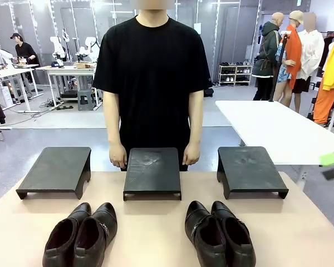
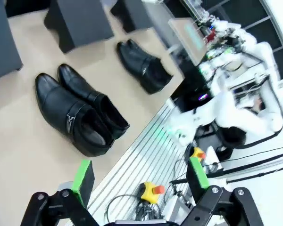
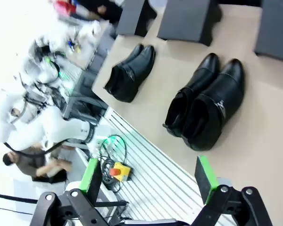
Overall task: Place the shoes on the stand as instructed by the person.
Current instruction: Pick up one pair of Shoes and place it on the Shoes Stand indicated by the person.
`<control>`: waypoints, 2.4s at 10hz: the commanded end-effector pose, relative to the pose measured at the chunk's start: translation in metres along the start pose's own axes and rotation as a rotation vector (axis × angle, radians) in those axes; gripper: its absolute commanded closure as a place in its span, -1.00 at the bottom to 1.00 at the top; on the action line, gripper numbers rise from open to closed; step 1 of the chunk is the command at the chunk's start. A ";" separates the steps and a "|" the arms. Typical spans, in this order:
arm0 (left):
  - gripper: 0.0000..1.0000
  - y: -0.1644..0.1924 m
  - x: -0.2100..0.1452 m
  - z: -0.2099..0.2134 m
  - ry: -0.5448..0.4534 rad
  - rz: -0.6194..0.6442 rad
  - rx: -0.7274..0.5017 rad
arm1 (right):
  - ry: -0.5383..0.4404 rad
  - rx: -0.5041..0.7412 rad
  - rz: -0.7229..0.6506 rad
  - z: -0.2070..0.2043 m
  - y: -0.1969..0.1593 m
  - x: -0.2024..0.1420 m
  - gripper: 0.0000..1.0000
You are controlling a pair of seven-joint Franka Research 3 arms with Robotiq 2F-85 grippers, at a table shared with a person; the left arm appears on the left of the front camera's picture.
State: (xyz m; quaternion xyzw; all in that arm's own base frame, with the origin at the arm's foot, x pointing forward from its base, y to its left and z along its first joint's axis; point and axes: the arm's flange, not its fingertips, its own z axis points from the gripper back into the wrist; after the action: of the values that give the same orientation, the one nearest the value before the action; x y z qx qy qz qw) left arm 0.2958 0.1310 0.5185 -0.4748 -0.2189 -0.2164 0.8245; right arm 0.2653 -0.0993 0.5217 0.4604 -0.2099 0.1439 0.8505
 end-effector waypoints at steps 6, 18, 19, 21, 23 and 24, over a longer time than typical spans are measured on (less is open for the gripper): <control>-1.00 0.044 -0.116 0.096 -0.380 0.088 -0.081 | -0.362 0.102 -0.126 0.064 -0.049 -0.153 -1.00; -1.00 0.046 -0.126 0.095 -0.369 0.100 -0.082 | -0.344 0.093 -0.155 0.113 -0.058 -0.129 -1.00; -1.00 0.046 -0.126 0.095 -0.369 0.100 -0.082 | -0.344 0.093 -0.155 0.113 -0.058 -0.129 -1.00; -1.00 0.046 -0.126 0.095 -0.369 0.100 -0.082 | -0.344 0.093 -0.155 0.113 -0.058 -0.129 -1.00; -1.00 0.046 -0.126 0.095 -0.369 0.100 -0.082 | -0.344 0.093 -0.155 0.113 -0.058 -0.129 -1.00; -1.00 0.046 -0.126 0.095 -0.369 0.100 -0.082 | -0.344 0.093 -0.155 0.113 -0.058 -0.129 -1.00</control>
State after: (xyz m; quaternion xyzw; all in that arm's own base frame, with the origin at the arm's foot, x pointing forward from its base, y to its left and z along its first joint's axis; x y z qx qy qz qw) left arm 0.2035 0.2515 0.4583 -0.5454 -0.3229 -0.0839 0.7689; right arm 0.1532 -0.2314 0.4701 0.5307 -0.3001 -0.0025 0.7926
